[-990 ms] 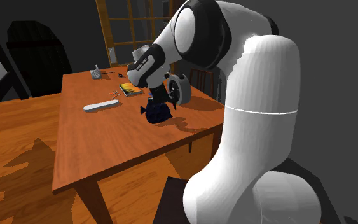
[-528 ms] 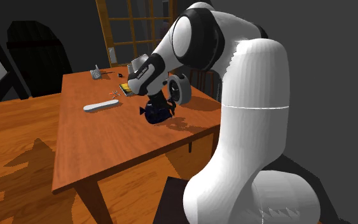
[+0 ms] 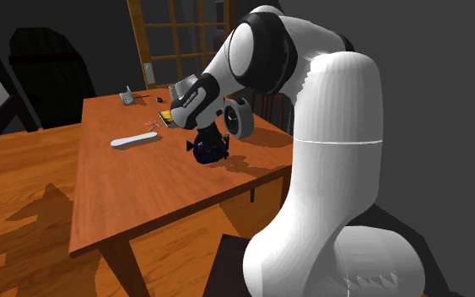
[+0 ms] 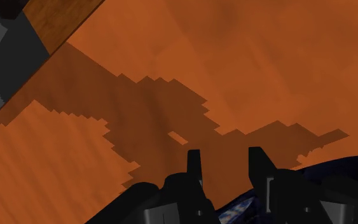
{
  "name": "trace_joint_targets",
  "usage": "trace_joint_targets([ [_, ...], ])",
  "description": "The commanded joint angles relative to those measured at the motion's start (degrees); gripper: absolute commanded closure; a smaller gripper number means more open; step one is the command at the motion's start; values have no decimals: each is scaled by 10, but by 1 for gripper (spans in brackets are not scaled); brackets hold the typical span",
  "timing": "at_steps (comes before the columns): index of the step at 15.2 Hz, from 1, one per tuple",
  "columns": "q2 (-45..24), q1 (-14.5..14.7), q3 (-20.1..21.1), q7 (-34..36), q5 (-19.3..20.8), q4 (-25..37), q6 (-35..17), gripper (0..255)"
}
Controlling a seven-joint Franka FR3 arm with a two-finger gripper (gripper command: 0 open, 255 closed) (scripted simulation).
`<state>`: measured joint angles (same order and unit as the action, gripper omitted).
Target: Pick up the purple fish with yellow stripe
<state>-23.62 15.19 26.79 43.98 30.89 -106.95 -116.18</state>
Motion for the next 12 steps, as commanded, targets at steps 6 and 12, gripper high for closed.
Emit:
trace_joint_targets([
  [6, 8, -1, 3, -7, -6, 5, 11, 255],
  [12, 32, -5, 10, -25, -24, 19, 43, 255],
])
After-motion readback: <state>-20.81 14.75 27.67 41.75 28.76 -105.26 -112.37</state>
